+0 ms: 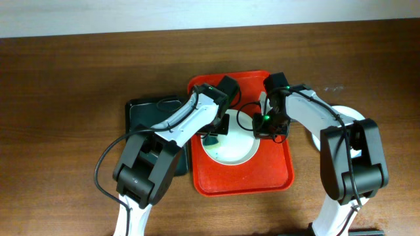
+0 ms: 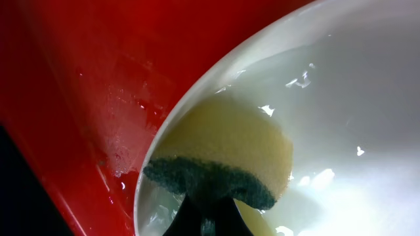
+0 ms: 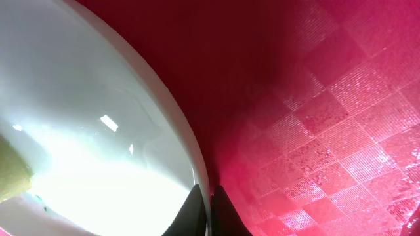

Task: Clean dirty plates on tray and stack at the side
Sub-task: 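Scrub the green stain on the white plate with the sponge in the left gripper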

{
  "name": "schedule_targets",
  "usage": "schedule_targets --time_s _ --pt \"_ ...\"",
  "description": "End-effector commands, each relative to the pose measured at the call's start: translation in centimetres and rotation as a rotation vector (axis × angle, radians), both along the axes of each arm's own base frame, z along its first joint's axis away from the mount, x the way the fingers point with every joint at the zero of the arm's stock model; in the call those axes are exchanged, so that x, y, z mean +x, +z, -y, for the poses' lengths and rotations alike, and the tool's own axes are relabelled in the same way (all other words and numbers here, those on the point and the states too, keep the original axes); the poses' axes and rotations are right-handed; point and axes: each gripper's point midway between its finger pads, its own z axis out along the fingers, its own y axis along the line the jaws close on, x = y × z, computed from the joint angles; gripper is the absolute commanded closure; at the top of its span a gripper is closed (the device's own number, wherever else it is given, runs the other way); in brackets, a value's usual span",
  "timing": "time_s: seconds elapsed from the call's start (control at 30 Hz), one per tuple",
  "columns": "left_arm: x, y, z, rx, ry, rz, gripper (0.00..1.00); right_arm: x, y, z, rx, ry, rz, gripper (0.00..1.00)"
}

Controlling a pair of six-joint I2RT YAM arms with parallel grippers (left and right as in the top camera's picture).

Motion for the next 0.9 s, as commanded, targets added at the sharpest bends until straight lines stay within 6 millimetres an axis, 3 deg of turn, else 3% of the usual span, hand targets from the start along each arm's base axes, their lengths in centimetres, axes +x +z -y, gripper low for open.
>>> schedule_targets --time_s 0.0,0.07,0.17,0.27,0.43,0.57,0.67,0.8,0.87 --pt "-1.3 -2.9 2.3 -0.116 0.003 -0.104 1.0 -0.4 -1.0 0.6 -0.044 -0.003 -0.029 0.96" --pt "-2.8 -3.0 5.9 -0.284 -0.026 -0.189 1.0 -0.4 -1.0 0.5 -0.043 -0.003 -0.029 0.96" --pt "-4.7 -2.6 9.6 -0.441 -0.071 -0.276 1.0 -0.4 -1.0 0.5 -0.043 -0.003 -0.029 0.96" --pt "-5.7 -2.5 10.8 -0.468 -0.111 -0.291 1.0 -0.4 -1.0 0.5 -0.043 -0.003 -0.028 0.96" --pt "-6.9 -2.6 11.1 -0.456 -0.17 -0.305 1.0 -0.4 -1.0 0.5 -0.043 -0.003 -0.028 0.96" --pt "-5.7 -3.8 7.2 -0.272 -0.122 -0.26 1.0 -0.4 -1.0 0.5 -0.043 -0.003 -0.029 0.96" --pt "-4.1 -4.6 2.4 -0.048 -0.07 -0.19 1.0 -0.4 -1.0 0.5 -0.043 -0.003 -0.029 0.96" --pt "-1.5 -4.2 -3.4 0.213 -0.023 -0.069 1.0 -0.4 -1.0 0.5 -0.043 -0.003 -0.029 0.96" --pt "-0.3 -3.8 -5.0 0.289 -0.016 -0.016 1.0 -0.4 -1.0 0.5 -0.043 -0.003 -0.029 0.96"
